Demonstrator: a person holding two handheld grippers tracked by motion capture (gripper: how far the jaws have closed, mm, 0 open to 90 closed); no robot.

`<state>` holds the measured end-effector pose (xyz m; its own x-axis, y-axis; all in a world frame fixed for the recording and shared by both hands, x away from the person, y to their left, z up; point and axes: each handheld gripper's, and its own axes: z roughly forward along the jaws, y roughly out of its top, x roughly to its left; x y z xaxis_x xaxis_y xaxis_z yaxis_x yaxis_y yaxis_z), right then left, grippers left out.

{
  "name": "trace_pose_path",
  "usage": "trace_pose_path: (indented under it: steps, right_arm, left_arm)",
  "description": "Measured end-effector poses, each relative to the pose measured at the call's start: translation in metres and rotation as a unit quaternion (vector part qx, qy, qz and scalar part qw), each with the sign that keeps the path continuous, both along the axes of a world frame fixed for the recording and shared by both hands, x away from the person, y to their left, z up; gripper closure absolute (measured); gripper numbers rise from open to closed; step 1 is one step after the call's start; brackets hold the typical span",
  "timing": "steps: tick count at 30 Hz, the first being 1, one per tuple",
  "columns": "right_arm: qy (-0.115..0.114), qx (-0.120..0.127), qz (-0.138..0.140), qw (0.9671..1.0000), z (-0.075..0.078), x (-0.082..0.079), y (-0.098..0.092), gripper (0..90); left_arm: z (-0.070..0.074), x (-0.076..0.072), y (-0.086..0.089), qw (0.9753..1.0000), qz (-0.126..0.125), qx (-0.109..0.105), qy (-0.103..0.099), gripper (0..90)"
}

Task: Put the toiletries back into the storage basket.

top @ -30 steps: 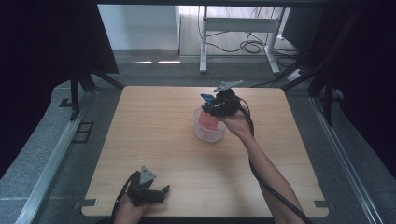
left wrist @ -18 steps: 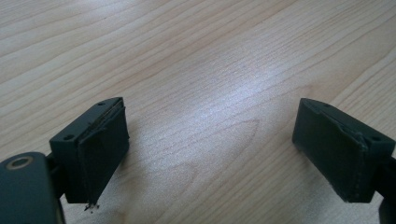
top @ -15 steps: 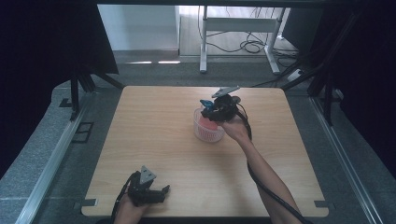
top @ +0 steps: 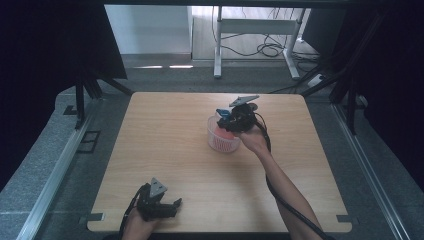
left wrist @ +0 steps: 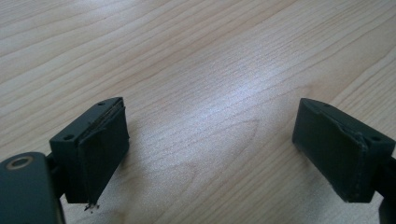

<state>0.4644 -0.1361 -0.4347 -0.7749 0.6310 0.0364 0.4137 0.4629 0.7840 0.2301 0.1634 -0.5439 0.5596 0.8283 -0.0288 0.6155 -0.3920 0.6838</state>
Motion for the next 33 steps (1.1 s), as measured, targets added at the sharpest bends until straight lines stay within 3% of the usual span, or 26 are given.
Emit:
trace_pose_path:
  steps: [4, 9, 33]
  right_arm:
    - [0.016, 0.016, -0.004, 0.9997, -0.002, 0.000, -0.006, 50.7]
    - [0.017, 0.014, -0.001, 0.9998, -0.004, -0.001, -0.007, 47.9]
    - [-0.003, 0.023, -0.008, 0.9997, 0.010, -0.010, -0.013, 22.5]
  left_arm:
    - [0.000, 0.000, 0.000, 1.0000, -0.001, 0.000, 0.001, 10.4]
    - [0.000, 0.000, 0.000, 1.0000, 0.000, 0.000, 0.001, 10.4]
    - [0.000, 0.000, 0.000, 1.0000, 0.000, 0.001, 0.000, 10.4]
